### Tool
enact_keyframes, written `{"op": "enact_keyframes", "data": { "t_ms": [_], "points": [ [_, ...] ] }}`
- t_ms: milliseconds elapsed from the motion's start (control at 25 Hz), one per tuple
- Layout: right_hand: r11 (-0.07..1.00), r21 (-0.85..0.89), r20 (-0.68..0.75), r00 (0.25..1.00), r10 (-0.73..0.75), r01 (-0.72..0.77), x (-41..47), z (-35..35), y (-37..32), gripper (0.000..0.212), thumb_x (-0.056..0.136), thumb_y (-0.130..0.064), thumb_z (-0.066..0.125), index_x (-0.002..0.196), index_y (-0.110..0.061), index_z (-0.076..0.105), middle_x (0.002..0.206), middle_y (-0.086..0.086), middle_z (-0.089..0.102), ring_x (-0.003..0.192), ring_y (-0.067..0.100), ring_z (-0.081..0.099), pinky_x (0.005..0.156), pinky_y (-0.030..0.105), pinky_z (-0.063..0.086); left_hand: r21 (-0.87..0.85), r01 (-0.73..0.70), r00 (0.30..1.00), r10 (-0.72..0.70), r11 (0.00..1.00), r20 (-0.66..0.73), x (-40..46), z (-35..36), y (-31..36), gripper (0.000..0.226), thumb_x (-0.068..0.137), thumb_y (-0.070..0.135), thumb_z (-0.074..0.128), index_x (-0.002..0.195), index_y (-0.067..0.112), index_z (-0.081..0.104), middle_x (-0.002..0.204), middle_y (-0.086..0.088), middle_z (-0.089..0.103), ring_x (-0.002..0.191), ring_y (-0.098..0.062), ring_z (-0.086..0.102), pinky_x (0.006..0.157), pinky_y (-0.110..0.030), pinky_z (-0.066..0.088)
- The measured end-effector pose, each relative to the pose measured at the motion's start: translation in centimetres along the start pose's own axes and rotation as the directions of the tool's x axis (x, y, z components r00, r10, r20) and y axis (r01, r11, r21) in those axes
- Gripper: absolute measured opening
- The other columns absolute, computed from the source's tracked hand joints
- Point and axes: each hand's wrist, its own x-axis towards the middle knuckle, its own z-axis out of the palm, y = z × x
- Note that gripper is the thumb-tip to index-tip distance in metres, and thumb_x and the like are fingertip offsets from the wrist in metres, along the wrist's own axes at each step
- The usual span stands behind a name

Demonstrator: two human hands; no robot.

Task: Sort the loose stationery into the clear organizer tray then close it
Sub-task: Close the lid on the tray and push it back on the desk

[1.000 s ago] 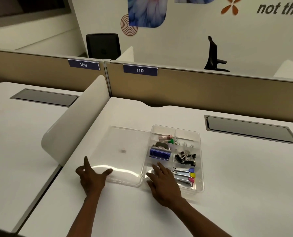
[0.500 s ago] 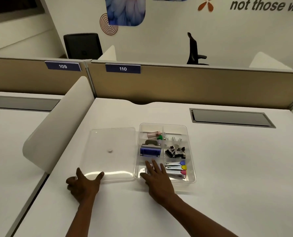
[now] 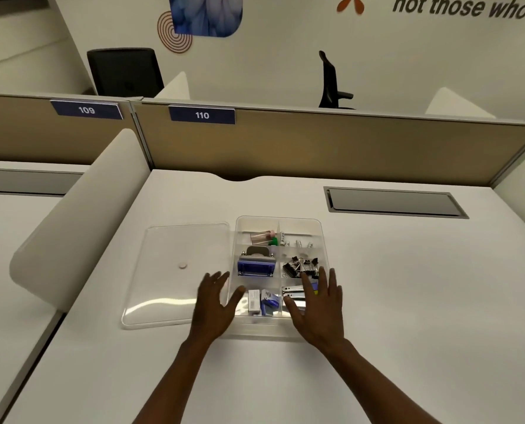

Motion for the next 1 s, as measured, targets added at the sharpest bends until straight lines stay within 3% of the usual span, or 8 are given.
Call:
{"op": "enact_keyframes", "data": {
  "t_ms": [120, 200, 360, 520, 600, 680, 840, 1000],
  "points": [
    [0.999, 0.017, 0.033, 0.998, -0.052, 0.052, -0.1, 0.2, 0.0, 0.074, 0.092, -0.074, 0.028, 0.156, -0.036, 0.028, 0.168, 0.004, -0.001, 0.155, 0.026, -0.008, 0.123, 0.057, 0.011, -0.026, 0.011, 0.996, -0.009, 1.0, 0.088, -0.2, 1.3, 0.6, 0.079, 0.088, 0.056, 0.058, 0.153, 0.022, 0.03, 0.154, -0.003, 0.04, 0.141, -0.023, 0.04, 0.112, -0.035, 0.035],
    [0.994, 0.069, -0.011, 0.997, -0.081, 0.081, -0.4, 0.2, -1.1, 0.072, 0.093, -0.071, 0.034, 0.155, -0.034, 0.03, 0.168, 0.006, 0.006, 0.155, 0.026, -0.007, 0.124, 0.055, 0.009, -0.045, 0.023, 0.999, -0.02, 0.999, 0.05, -0.2, 0.9, 0.3, 0.075, 0.087, 0.056, 0.057, 0.15, 0.021, 0.036, 0.151, -0.004, 0.045, 0.137, -0.024, 0.044, 0.11, -0.037, 0.038],
    [0.946, 0.126, 0.031, 0.952, -0.304, 0.298, -1.5, 0.8, -5.1, 0.072, 0.095, -0.067, 0.039, 0.156, -0.029, 0.029, 0.168, 0.006, 0.009, 0.155, 0.024, -0.005, 0.125, 0.049, 0.01, 0.038, 0.089, 0.971, -0.079, 0.995, -0.228, 0.6, -2.3, -2.3, 0.058, 0.091, 0.045, 0.061, 0.138, 0.011, 0.053, 0.143, -0.016, 0.05, 0.136, -0.03, 0.041, 0.114, -0.044, 0.034],
    [0.92, 0.183, 0.117, 0.922, -0.37, 0.346, -1.7, 1.4, -9.2, 0.07, 0.096, -0.063, 0.039, 0.154, -0.025, 0.032, 0.165, 0.009, 0.022, 0.155, 0.027, 0.009, 0.123, 0.049, 0.018, 0.166, 0.361, 0.878, -0.274, 0.918, -0.393, 0.7, -6.9, -6.3, 0.072, 0.082, 0.042, 0.073, 0.141, 0.008, 0.048, 0.151, -0.028, 0.032, 0.144, -0.042, 0.019, 0.119, -0.052, 0.018],
    [0.894, 0.187, 0.109, 0.896, -0.43, 0.406, -1.8, 1.8, -10.5, 0.068, 0.096, -0.063, 0.04, 0.153, -0.024, 0.035, 0.163, 0.01, 0.026, 0.154, 0.028, 0.012, 0.124, 0.046, 0.018, 0.242, 0.532, 0.823, -0.428, 0.812, -0.374, 0.3, -8.7, -7.8, 0.09, 0.077, 0.05, 0.075, 0.149, 0.012, 0.034, 0.154, -0.03, 0.021, 0.145, -0.045, 0.013, 0.119, -0.054, 0.013],
    [0.855, 0.181, 0.112, 0.854, -0.508, 0.485, -1.8, 2.3, -11.7, 0.067, 0.097, -0.061, 0.041, 0.152, -0.023, 0.036, 0.161, 0.01, 0.03, 0.154, 0.028, 0.013, 0.123, 0.046, 0.017, 0.315, 0.601, 0.794, -0.505, 0.734, -0.339, 0.0, -10.0, -8.4, 0.103, 0.072, 0.059, 0.075, 0.15, 0.014, 0.027, 0.148, -0.029, 0.027, 0.138, -0.045, 0.024, 0.113, -0.054, 0.023],
    [0.792, 0.14, 0.221, 0.761, -0.61, 0.594, -1.4, 3.2, -14.5, 0.065, 0.098, -0.055, 0.044, 0.15, -0.017, 0.037, 0.157, 0.014, 0.035, 0.154, 0.031, 0.009, 0.125, 0.049, 0.013, 0.311, 0.575, 0.809, -0.472, 0.756, -0.349, 0.5, -11.7, -8.7, 0.115, 0.063, 0.055, 0.085, 0.151, 0.013, 0.024, 0.134, -0.027, 0.041, 0.121, -0.044, 0.042, 0.1, -0.05, 0.035],
    [0.807, 0.172, 0.215, 0.778, -0.59, 0.565, -1.3, 3.6, -15.7, 0.064, 0.097, -0.054, 0.047, 0.145, -0.012, 0.044, 0.15, 0.017, 0.044, 0.153, 0.035, 0.013, 0.126, 0.049, 0.01, 0.191, 0.581, 0.797, -0.506, 0.791, -0.329, 1.0, -12.9, -8.2, 0.111, 0.056, 0.048, 0.092, 0.143, 0.005, 0.038, 0.133, -0.027, 0.041, 0.12, -0.045, 0.044, 0.096, -0.051, 0.043]
  ]
}}
